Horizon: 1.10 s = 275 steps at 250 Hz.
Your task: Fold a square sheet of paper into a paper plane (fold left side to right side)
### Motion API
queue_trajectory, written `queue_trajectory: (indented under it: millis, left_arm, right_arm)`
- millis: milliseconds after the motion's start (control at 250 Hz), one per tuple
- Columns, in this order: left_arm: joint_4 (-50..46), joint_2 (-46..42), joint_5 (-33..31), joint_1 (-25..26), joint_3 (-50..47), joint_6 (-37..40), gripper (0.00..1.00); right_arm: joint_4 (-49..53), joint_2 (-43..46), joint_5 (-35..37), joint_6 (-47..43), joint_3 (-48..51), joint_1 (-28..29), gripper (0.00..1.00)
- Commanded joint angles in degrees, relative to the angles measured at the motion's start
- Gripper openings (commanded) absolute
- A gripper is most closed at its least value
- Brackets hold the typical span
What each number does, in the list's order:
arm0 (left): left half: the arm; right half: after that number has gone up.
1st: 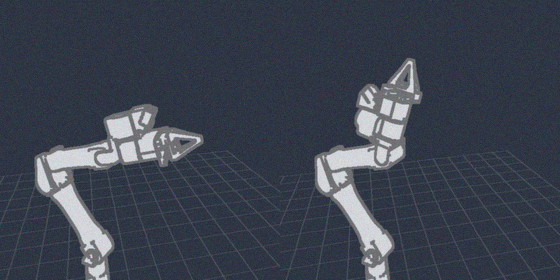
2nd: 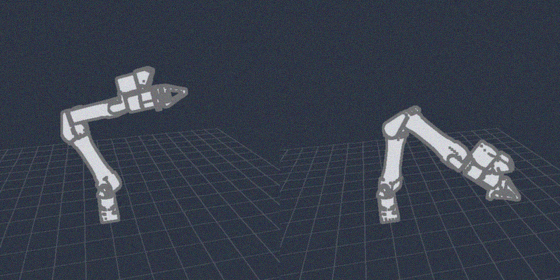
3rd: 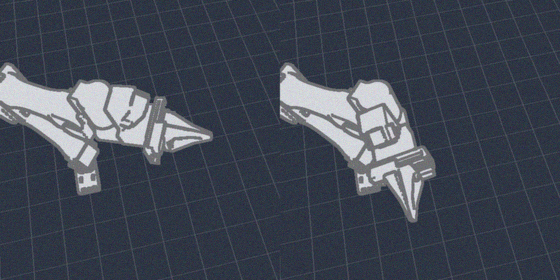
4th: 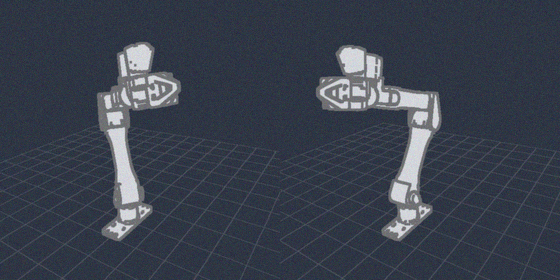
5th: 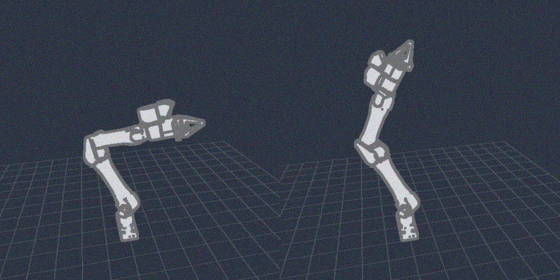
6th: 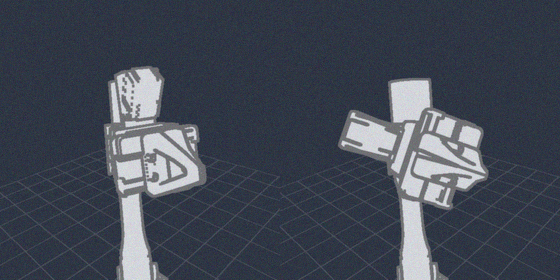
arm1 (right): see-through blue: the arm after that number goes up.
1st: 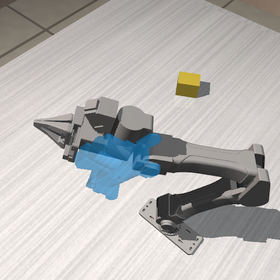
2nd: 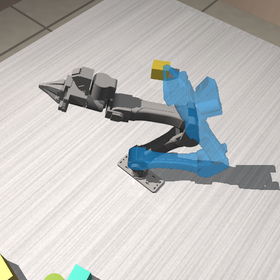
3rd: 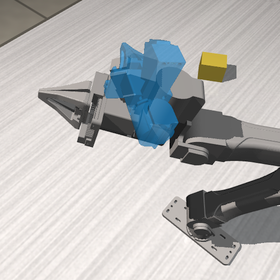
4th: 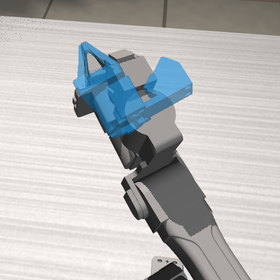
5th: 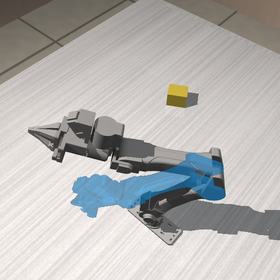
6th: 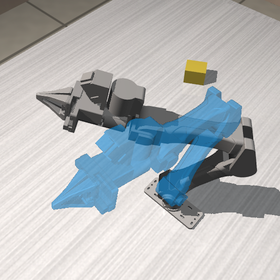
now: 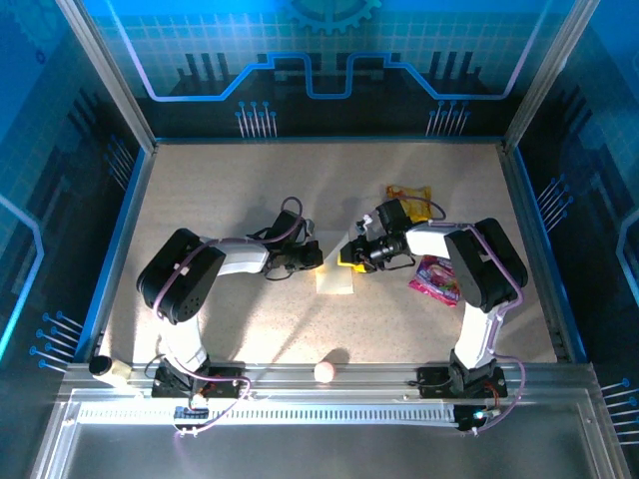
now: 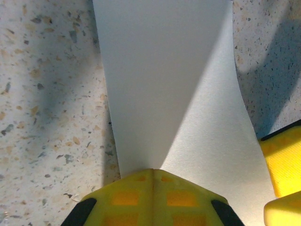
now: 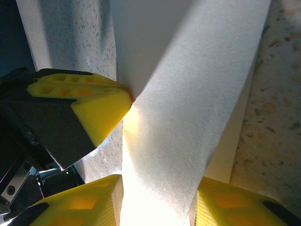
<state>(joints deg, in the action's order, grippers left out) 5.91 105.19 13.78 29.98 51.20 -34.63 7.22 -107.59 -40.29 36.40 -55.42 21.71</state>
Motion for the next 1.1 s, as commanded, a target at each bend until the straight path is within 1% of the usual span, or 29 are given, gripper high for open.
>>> queue_trajectory:
  millis: [0,116,236,511,559,639,731,787,871,979,1095]
  left_arm:
    - [-2.2,-1.1,0.7,0.5,-1.5,-0.5,0.00]
    - [-2.0,-1.1,1.1,0.5,-1.5,0.3,0.00]
    - [-2.2,-1.1,1.0,0.5,-1.3,0.5,0.00]
    - [-2.7,-2.2,2.0,0.3,-0.4,1.2,0.01]
    - [-3.5,-2.6,2.1,0.2,0.3,1.7,0.05]
    - [-5.7,-4.3,2.5,-0.4,1.9,2.4,0.15]
    - [-8.4,-8.4,1.4,-1.0,3.0,3.8,0.23]
    - [-10.4,-11.2,0.4,-1.1,3.6,5.9,0.30]
    - [-12.4,-15.3,0.1,-0.9,3.6,9.3,0.37]
    - [-12.7,-19.9,-0.3,1.2,0.7,13.3,0.46]
    - [-11.7,-23.4,-2.6,5.9,-3.6,15.9,0.53]
  right_arm:
    - [0.6,-0.6,0.2,-1.0,1.4,-0.8,0.40]
    - [-0.4,-1.7,-1.2,-1.7,0.5,-0.8,0.38]
    - [2.0,-1.8,0.7,-3.5,-0.4,-1.0,0.36]
    - [3.1,-1.8,1.0,-4.6,0.6,-1.1,0.20]
    - [3.2,-1.4,0.8,-4.4,0.6,-1.1,0.15]
    - [3.3,-0.5,-0.1,-3.5,0.4,-1.2,0.11]
    - [3.0,1.2,-0.8,-1.0,0.5,-1.1,0.11]
    - [3.4,1.9,-1.1,0.9,0.3,-1.2,0.10]
    - [4.4,2.2,-1.1,3.8,0.0,-1.0,0.09]
    - [4.6,2.0,-1.5,7.0,-0.2,-1.1,0.09]
    - [4.5,1.6,-2.0,9.8,-0.4,-1.2,0.08]
